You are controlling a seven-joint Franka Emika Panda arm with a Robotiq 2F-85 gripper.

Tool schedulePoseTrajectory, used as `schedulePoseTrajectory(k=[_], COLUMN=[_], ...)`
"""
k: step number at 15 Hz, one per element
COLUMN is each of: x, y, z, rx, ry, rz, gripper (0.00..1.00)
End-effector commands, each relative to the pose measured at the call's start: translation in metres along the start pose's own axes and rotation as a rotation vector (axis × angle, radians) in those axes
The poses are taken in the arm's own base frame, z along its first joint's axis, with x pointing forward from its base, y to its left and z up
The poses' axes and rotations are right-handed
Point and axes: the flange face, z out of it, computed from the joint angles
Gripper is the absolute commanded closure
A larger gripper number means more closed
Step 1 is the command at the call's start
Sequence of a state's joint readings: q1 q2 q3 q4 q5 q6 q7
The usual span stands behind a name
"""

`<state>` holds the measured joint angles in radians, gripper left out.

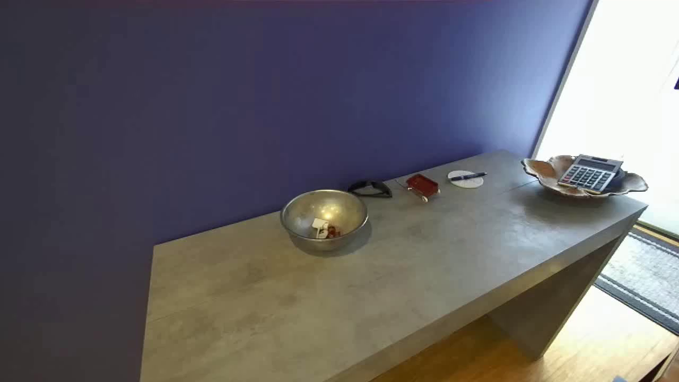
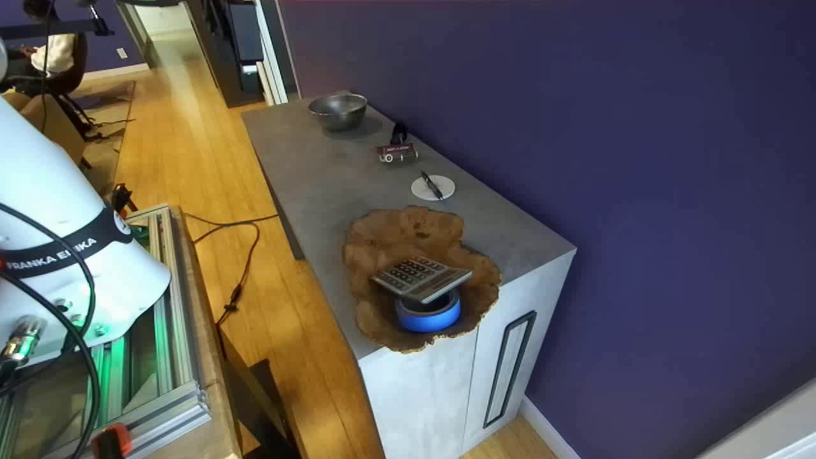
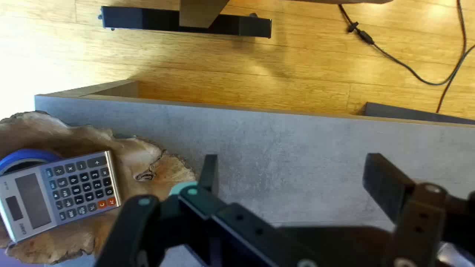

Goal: Move the calculator from the key bowl into the silver dish

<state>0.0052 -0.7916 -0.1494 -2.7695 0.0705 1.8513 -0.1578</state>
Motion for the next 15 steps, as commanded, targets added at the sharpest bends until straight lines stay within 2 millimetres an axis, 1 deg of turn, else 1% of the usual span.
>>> schedulePoseTrajectory(k=[1,5,6,7,8,10,11,13,15], x=[0.0,0.0,0.002,0.004,0.007,0.009,0.009,0.005,-0.005], y=[0.0,0.0,0.002,0.008,0.019,0.052,0.073,0.112,0.15], z=[0.0,0.0,0.0,-0.001,-0.002,0.001,0.006,0.022,0.045], rx=[0.0,0.0,0.005,0.012,0.025,0.069,0.083,0.12,0.183], ry=[-0.001,-0.001,-0.001,-0.005,-0.019,-0.063,-0.075,-0.107,-0.142], rz=[0.0,0.0,0.006,0.03,0.064,0.161,0.214,0.311,0.418], gripper=[0.0,0.0,0.0,0.0,0.0,0.0,0.0,0.0,0.0])
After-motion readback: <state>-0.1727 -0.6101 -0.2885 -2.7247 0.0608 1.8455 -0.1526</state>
